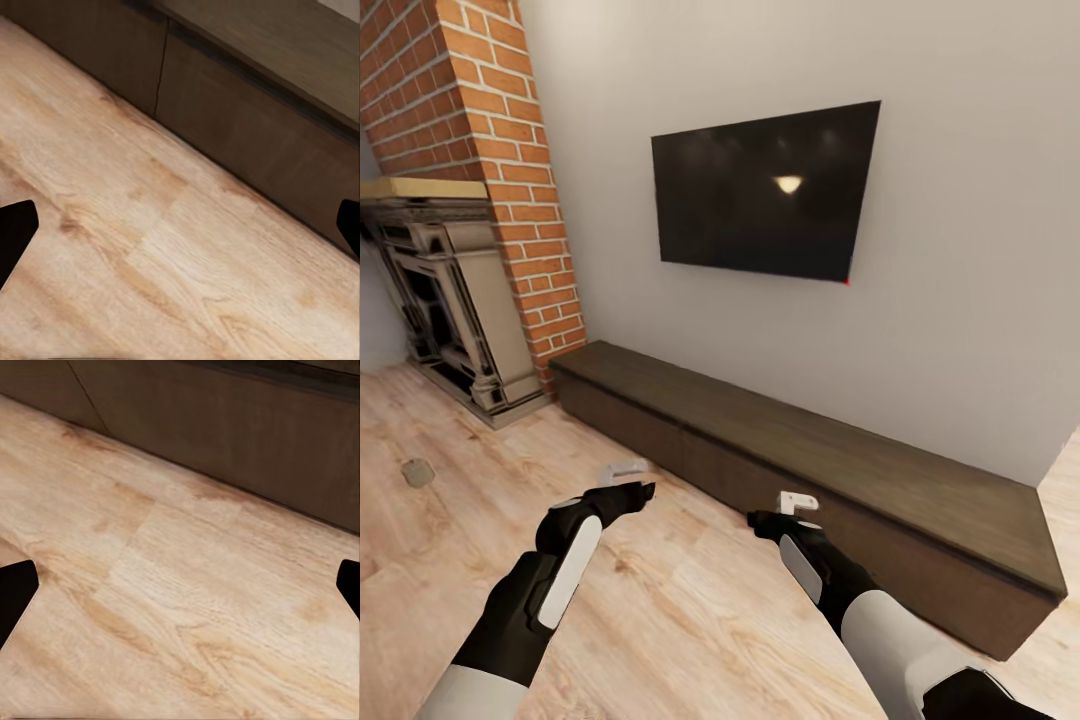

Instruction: Place each of the two pumpkins and all three candles from the living room inside a cabinet in the living room (use any cabinet), then make sure every cabinet is closed, and position the cauldron so it is next to a table in the living room.

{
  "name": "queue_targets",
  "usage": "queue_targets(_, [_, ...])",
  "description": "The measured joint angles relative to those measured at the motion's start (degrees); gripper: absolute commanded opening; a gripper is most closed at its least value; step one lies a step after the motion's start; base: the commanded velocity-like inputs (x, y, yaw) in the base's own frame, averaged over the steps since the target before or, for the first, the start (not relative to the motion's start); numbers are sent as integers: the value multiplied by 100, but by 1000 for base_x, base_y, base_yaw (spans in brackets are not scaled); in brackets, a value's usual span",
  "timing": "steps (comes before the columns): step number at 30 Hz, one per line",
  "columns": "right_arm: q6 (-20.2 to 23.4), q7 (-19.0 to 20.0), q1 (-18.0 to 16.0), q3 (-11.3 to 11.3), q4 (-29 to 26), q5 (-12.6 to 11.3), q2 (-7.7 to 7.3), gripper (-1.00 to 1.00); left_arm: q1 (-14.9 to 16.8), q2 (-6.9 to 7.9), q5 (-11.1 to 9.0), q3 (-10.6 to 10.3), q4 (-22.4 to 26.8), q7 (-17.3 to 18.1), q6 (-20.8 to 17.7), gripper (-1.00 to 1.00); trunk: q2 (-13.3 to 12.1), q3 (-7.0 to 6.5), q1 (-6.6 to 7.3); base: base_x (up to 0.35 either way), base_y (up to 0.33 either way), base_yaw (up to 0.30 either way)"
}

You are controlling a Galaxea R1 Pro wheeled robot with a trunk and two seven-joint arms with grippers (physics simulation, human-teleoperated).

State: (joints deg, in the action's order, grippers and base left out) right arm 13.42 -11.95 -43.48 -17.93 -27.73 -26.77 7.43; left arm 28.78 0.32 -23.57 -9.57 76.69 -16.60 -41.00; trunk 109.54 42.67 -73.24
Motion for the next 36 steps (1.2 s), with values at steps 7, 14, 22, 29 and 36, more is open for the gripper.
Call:
queue_targets(7, [-1,1,0,0,0,0,0,100,0,0,-1,18,6,0,0,100,-281,-126,154,0,0,289])
queue_targets(14, [-1,1,0,0,0,0,1,100,0,-5,1,13,8,-1,0,100,-562,-251,308,0,0,289])
queue_targets(22, [-1,1,0,0,0,0,1,100,0,-3,-5,143,16,0,-7,100,-883,-395,483,0,0,289])
queue_targets(29, [-1,6,0,0,0,0,1,100,0,0,-15,243,39,9,-8,100,-1163,-521,637,0,0,289])
queue_targets(36, [0,9,0,0,0,0,1,100,-4,10,-13,263,176,17,-9,100,-1325,-593,726,0,0,289])
